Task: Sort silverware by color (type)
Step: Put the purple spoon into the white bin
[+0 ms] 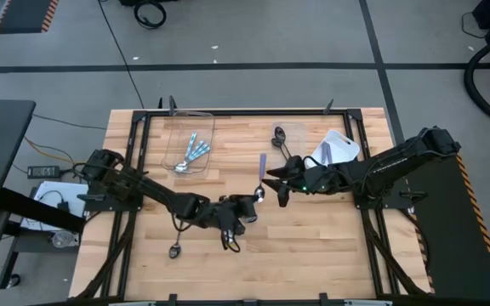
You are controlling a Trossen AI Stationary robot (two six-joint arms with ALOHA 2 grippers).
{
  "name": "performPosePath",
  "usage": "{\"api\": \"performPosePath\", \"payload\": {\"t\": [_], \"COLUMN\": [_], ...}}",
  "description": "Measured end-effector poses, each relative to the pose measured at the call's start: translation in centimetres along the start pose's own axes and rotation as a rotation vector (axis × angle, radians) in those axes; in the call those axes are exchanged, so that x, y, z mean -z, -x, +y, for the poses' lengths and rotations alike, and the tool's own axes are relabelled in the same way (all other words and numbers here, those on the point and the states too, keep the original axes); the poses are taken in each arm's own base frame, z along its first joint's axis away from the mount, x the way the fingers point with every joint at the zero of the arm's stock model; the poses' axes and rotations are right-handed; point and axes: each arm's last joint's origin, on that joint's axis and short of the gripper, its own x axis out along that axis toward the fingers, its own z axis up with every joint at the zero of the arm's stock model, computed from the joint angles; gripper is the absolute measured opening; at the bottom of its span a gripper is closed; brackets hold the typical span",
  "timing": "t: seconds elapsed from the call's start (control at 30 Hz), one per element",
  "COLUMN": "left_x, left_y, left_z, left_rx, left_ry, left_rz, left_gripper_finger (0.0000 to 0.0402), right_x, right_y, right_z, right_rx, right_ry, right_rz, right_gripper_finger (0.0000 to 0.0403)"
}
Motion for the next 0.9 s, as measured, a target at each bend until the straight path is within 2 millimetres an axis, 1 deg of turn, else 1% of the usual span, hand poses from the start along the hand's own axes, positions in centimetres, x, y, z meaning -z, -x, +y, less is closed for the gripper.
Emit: {"api": "performPosePath", "payload": {"t": [0.2, 0.33, 0.43, 0.53, 0.8, 0.83, 0.9], "left_x": [0.2, 0.3, 0.4, 0.6, 1.2, 1.3, 1.4], "left_y": [-0.1, -0.2, -0.2, -0.3, -0.8, -0.9, -1.1], "left_z": [0.7, 1.0, 1.4, 1.4, 1.3, 1.3, 1.2], "left_rx": [-0.059, -0.09, -0.116, -0.117, -0.108, -0.107, -0.105], "left_ry": [-0.031, -0.046, -0.025, -0.023, -0.022, -0.02, -0.01], "left_rz": [-0.016, -0.025, -0.02, -0.016, 0.001, 0.003, 0.006], "left_gripper_finger": [0.0007, 0.0007, 0.0007, 0.0007, 0.0014, 0.0015, 0.0021], "right_x": [-0.8, -1.1, -1.3, -1.3, -1.5, -1.5, -1.5], "right_y": [0.1, 0.1, 0.1, 0.1, 0.2, 0.2, 0.2], "right_z": [0.7, 0.9, 0.9, 0.9, 1.0, 1.1, 1.1], "right_rx": [-0.089, -0.108, -0.106, -0.107, -0.126, -0.128, -0.127], "right_ry": [0.017, 0.034, 0.055, 0.089, 0.066, 0.065, 0.069], "right_rz": [-0.06, -0.093, -0.108, -0.115, -0.122, -0.124, -0.122], "right_gripper_finger": [0.0192, 0.0191, 0.0182, 0.0157, 0.0052, 0.0044, 0.0044]}}
